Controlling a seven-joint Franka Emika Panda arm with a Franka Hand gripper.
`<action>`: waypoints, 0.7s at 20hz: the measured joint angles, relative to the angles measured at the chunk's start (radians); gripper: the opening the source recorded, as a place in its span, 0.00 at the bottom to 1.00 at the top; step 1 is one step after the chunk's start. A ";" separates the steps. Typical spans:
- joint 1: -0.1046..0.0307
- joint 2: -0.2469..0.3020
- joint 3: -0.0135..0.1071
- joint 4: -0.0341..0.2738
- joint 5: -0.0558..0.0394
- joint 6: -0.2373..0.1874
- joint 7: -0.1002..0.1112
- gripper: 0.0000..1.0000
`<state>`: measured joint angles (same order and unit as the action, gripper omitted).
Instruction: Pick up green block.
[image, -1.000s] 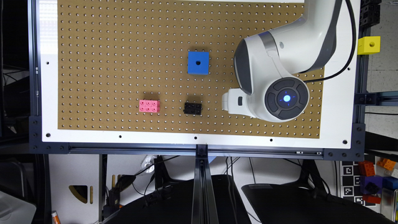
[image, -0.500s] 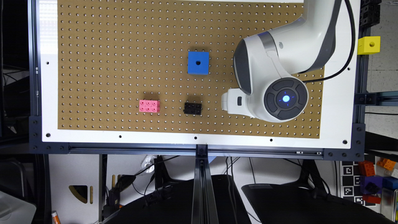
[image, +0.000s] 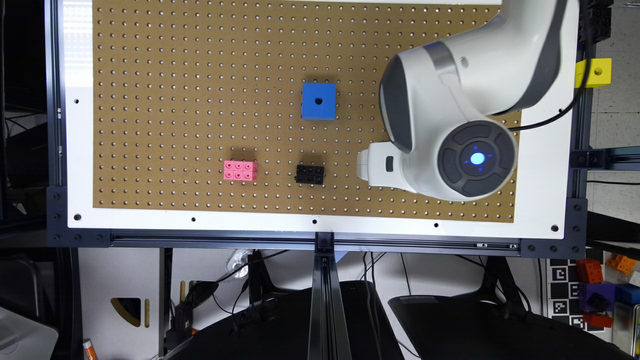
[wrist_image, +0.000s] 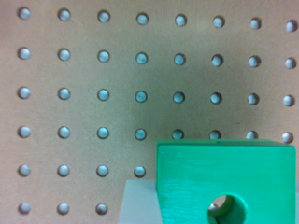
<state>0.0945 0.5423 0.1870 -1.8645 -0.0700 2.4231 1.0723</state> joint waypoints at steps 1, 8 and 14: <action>0.000 -0.007 0.000 -0.002 0.0000 -0.008 0.000 0.00; 0.000 -0.073 0.000 -0.002 0.0000 -0.071 0.003 0.00; 0.000 -0.150 0.003 -0.002 0.0019 -0.141 0.005 0.00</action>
<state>0.0944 0.3926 0.1896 -1.8670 -0.0681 2.2823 1.0777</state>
